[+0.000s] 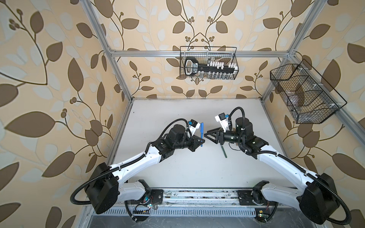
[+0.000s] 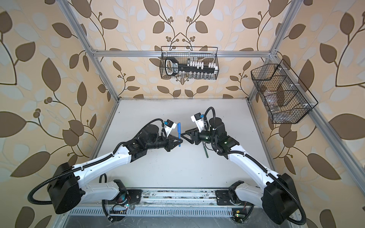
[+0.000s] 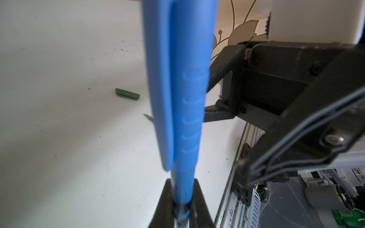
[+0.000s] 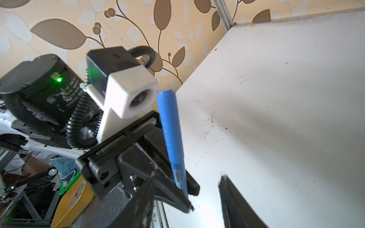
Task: Insert the pens into the pen caps
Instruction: 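Carry the capped blue pen with the right gripper while the left gripper withdraws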
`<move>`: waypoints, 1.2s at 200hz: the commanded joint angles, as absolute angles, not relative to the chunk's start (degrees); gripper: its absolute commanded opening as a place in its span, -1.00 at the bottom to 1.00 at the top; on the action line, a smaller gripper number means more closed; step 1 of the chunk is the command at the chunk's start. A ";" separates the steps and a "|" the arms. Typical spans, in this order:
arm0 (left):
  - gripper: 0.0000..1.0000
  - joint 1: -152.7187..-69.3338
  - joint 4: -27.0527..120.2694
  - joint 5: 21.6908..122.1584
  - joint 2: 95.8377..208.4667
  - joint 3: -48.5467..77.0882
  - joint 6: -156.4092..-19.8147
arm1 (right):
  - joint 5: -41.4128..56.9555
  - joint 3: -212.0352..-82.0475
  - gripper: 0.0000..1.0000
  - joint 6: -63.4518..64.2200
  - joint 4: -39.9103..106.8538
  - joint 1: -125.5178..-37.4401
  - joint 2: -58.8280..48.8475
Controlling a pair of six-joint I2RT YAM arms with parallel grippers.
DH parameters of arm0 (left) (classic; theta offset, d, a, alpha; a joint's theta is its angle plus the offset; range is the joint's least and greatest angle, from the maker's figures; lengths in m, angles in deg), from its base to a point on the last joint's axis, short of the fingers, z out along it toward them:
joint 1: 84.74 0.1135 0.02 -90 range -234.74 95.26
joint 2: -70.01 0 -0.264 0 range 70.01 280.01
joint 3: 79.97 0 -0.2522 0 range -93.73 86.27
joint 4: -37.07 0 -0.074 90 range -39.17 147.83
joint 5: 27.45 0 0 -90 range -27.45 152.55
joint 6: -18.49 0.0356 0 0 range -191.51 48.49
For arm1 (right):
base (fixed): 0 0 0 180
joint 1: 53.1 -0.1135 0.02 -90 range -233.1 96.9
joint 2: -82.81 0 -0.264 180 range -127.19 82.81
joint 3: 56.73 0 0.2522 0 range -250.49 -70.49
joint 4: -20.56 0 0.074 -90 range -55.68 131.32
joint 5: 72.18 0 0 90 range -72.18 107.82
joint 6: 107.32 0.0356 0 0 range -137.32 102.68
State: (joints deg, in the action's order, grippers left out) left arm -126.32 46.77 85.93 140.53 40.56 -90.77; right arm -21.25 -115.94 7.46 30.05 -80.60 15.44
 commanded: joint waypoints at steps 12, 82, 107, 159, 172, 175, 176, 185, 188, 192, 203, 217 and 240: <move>-1.00 -126.40 45.82 86.33 139.10 41.53 -91.86 | -23.00 -118.63 0.08 7.29 26.60 -81.38 14.11; -1.00 -126.66 44.76 87.42 138.22 42.41 -92.30 | -24.20 -123.71 -0.04 7.01 25.94 -81.25 7.53; -1.00 -126.66 44.85 87.25 137.86 42.50 -92.11 | -25.55 -124.30 -0.21 8.13 23.93 -81.64 5.76; -1.00 -126.66 44.67 85.59 138.27 40.62 -90.75 | -27.16 -122.79 -0.80 9.99 21.35 -83.76 3.40; -1.00 -126.57 45.74 83.75 138.56 39.05 -89.51 | -27.31 -121.35 -0.90 10.67 20.42 -84.14 3.37; -1.00 -126.62 45.81 83.10 138.56 38.73 -89.25 | -27.33 -120.97 -0.93 10.76 20.28 -84.17 3.41; -1.00 -126.59 45.81 82.80 138.56 38.64 -89.21 | -27.29 -120.91 -0.94 10.78 20.23 -84.23 3.43; -1.00 -126.50 45.08 80.32 138.35 37.98 -88.43 | -27.27 -119.51 -1.00 11.07 19.78 -84.32 3.69; -1.00 -126.42 44.62 79.52 138.24 37.86 -88.05 | -27.37 -119.00 -1.00 11.15 19.69 -84.38 3.84; -1.00 -126.21 43.97 78.58 138.07 37.65 -87.56 | -27.48 -118.30 -1.00 11.31 19.57 -84.44 4.06; -1.00 -124.81 41.40 77.75 137.65 37.19 -86.42 | -27.48 -116.36 -1.00 11.79 18.82 -84.75 4.48; -1.00 -122.05 35.92 78.06 137.51 36.90 -86.00 | -27.99 -113.20 -1.00 13.35 16.20 -85.64 4.50; -1.00 -118.30 28.62 79.37 138.83 34.72 -85.69 | -28.23 -110.05 -1.00 14.08 14.94 -87.81 4.29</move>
